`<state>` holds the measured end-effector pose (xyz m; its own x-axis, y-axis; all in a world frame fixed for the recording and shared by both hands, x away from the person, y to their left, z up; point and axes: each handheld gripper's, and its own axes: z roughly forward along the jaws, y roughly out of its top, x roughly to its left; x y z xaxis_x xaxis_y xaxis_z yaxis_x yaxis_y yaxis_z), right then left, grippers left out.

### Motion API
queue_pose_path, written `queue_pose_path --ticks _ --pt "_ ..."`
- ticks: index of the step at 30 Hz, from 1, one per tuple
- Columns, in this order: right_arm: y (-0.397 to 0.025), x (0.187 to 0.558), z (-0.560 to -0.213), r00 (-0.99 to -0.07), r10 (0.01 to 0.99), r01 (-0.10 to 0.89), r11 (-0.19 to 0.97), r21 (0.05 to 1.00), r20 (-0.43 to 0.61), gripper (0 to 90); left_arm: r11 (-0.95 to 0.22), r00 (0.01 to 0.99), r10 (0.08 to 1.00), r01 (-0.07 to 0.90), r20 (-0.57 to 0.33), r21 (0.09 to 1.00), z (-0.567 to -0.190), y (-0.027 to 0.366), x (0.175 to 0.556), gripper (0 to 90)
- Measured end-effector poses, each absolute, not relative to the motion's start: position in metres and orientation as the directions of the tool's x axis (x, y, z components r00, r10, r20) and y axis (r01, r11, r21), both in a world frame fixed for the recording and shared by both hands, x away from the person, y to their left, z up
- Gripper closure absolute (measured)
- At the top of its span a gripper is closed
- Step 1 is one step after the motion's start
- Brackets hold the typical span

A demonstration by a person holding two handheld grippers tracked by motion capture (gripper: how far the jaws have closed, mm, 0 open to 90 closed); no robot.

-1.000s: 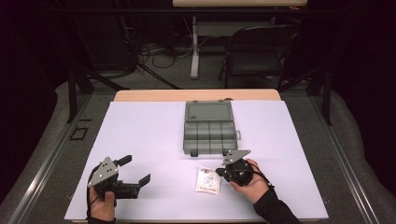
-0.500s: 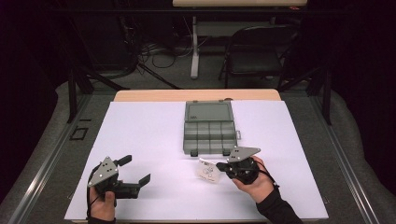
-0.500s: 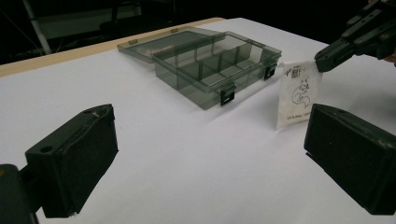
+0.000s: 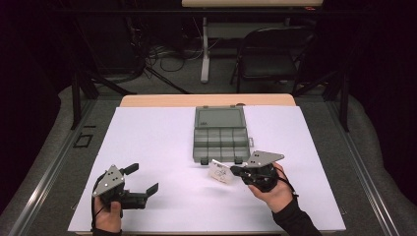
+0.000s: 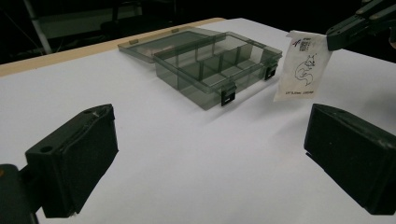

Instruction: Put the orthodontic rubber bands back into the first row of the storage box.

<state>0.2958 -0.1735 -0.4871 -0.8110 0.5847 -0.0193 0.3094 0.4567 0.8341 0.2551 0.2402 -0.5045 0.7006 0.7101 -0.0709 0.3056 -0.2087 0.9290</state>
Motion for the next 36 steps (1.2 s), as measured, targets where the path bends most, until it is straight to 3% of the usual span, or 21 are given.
queue_pose_path --ticks 18,36 --pt "-0.176 0.306 -0.469 -0.799 0.600 0.285 0.444 0.850 -0.045 90.0 -0.203 0.696 0.714 0.306 -0.073 0.930 -0.504 0.241 0.255 2.9" --pt "-0.180 0.344 -0.446 -0.763 0.641 0.291 0.449 0.845 -0.078 90.0 -0.207 0.697 0.713 0.303 -0.068 0.930 -0.504 0.241 0.255 2.9"
